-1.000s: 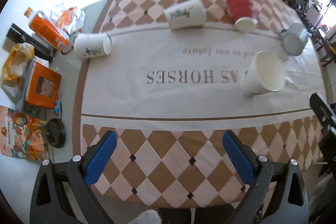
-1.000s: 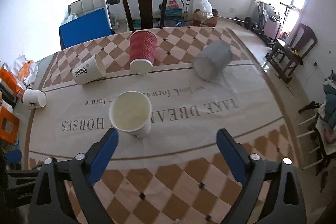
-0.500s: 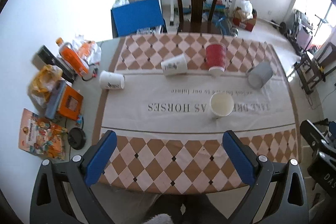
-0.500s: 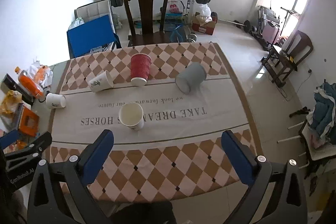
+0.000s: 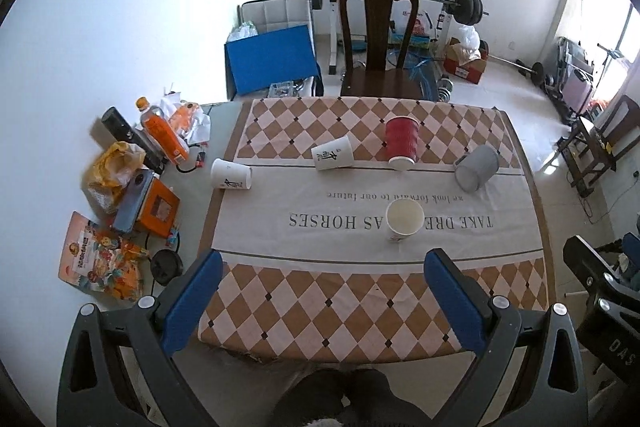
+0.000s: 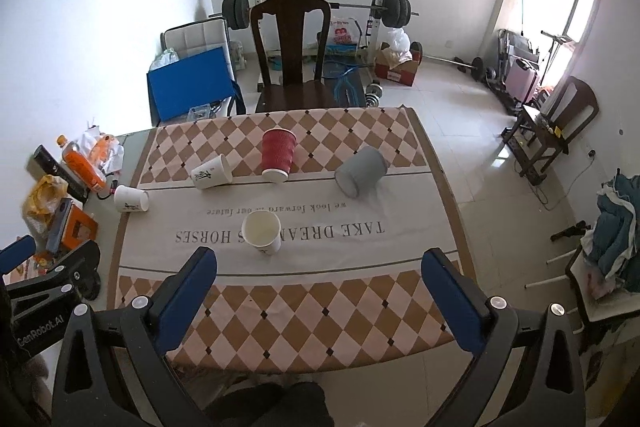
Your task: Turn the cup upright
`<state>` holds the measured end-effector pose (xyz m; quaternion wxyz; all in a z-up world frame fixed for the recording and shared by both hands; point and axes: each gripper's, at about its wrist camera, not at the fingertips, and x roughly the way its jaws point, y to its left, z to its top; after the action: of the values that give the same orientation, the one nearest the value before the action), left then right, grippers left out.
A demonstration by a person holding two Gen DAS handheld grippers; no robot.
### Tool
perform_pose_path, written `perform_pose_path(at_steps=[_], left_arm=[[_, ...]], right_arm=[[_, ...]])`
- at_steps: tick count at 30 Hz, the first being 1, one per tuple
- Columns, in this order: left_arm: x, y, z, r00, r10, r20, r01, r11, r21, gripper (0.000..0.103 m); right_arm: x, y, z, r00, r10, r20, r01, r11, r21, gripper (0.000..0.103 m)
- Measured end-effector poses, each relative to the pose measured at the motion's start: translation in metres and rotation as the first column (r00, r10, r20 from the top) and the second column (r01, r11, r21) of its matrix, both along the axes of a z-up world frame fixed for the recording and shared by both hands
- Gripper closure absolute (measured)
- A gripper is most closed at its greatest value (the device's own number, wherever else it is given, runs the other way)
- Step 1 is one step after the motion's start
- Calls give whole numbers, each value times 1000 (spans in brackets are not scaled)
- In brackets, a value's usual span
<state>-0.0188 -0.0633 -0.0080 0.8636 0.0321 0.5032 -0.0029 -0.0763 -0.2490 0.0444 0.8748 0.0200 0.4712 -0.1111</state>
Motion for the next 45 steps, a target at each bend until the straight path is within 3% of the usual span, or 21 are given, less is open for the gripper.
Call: perform_pose_path(at_steps=[45], left_arm=[[-26, -3, 17, 1000, -8, 6, 8, 1000, -13, 0]], right_arm=[[-23, -3, 15, 1000, 22, 4, -22, 1000, -5, 0]])
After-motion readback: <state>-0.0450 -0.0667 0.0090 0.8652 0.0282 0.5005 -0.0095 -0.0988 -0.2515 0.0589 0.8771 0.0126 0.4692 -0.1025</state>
